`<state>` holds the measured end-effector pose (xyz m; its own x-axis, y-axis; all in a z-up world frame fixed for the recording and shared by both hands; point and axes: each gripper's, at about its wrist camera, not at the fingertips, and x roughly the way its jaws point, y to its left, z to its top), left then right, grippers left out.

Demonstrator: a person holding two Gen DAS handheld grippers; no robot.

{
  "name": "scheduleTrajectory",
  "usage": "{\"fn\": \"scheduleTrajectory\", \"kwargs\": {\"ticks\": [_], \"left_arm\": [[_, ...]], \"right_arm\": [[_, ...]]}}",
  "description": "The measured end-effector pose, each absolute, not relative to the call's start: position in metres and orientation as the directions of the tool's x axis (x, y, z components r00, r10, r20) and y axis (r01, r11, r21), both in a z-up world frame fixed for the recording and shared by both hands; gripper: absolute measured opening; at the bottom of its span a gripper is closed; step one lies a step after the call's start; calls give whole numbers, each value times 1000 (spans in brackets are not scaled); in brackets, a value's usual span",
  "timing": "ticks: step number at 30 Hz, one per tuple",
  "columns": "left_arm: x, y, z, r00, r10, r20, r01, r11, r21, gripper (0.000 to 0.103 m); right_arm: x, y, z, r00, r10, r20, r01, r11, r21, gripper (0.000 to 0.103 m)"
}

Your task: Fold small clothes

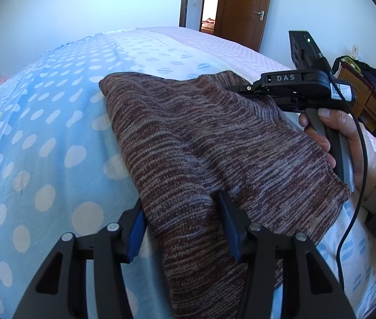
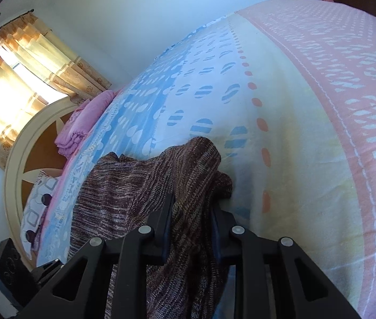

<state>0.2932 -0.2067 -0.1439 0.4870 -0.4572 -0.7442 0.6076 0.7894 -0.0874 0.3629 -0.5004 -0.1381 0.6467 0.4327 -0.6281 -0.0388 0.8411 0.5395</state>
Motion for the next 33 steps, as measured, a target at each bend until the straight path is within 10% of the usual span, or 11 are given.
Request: {"fn": "scheduleTrajectory", "kwargs": {"ticks": [8, 33], "left_arm": [[282, -211, -130, 499, -392, -773, 579, 814, -40, 28], [214, -141, -79, 606, -366, -707, 522, 853, 6, 25]], "right_arm": [[349, -482, -115, 680, 330, -655, -5, 895, 445, 22], [274, -400, -51, 724, 420, -548, -145, 868, 474, 21]]}}
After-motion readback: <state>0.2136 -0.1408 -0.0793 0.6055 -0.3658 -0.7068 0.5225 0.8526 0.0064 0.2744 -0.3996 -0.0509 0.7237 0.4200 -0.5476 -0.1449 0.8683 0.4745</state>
